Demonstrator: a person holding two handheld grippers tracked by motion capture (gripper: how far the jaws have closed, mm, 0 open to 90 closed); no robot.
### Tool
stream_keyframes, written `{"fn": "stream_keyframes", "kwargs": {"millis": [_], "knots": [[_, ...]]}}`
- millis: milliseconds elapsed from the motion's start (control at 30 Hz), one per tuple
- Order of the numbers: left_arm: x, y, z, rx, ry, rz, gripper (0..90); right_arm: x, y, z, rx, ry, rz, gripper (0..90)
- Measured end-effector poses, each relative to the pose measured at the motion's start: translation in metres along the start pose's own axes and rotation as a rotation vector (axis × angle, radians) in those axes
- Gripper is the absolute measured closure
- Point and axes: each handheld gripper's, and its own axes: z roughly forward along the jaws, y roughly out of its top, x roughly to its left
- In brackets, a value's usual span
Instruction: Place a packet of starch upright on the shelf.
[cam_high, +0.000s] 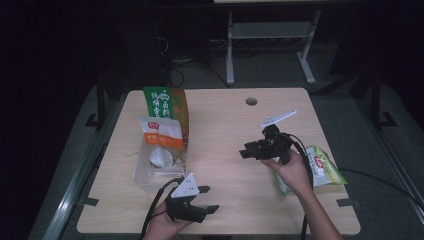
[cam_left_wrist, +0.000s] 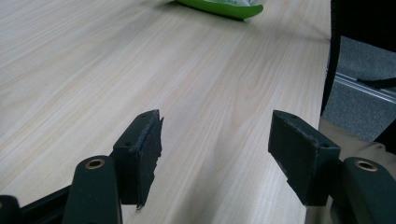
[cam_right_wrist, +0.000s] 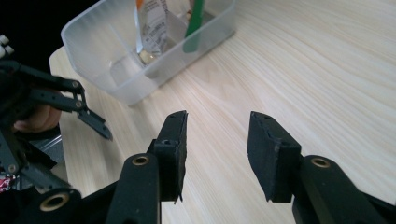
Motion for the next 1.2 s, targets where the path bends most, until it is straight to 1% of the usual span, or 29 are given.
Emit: {"fn": "stream_keyframes", "kwargs": {"millis": [67,100,133,200,267,400,500,833,1033,1200], "knots": [[0.000,0.001,0.000,-0.002,0.002,-0.002,34.1,-0.002,-0.006,-0.005,0.000,-0.009,0.004,56.6],[0.000,0.001,0.000,-0.009,0.002,-0.011,34.1,-0.003,-0.008,-0.007,0.002,-0.012,0.007,56.5],[0.000,0.001,0.000,-0.002,0.003,-0.004,34.2,-0.004,-0.011,-0.010,0.001,-0.017,0.011,56.4],[0.000,0.001,0.001,-0.005,0.000,-0.012,34.2,-0.007,-0.016,-0.016,0.001,-0.031,0.023,55.7],[0.000,0.001,0.001,-0.002,0.000,-0.009,34.1,-0.009,-0.021,-0.021,0.000,-0.045,0.027,55.6],[0.000,0.001,0.001,-0.003,0.001,-0.008,34.2,-0.013,-0.033,-0.031,0.002,-0.067,0.048,54.4],[0.000,0.001,0.001,-0.006,-0.002,-0.013,34.2,-0.016,-0.044,-0.039,0.003,-0.082,0.063,54.1],[0.000,0.001,0.000,-0.005,0.002,-0.013,34.2,-0.022,-0.066,-0.055,0.000,-0.116,0.108,52.6],[0.000,0.001,0.000,-0.005,0.001,-0.015,34.1,-0.024,-0.076,-0.063,0.003,-0.142,0.122,51.0],[0.000,0.001,0.000,-0.005,0.002,-0.010,34.1,-0.026,-0.090,-0.073,-0.002,-0.164,0.161,49.3]]}}
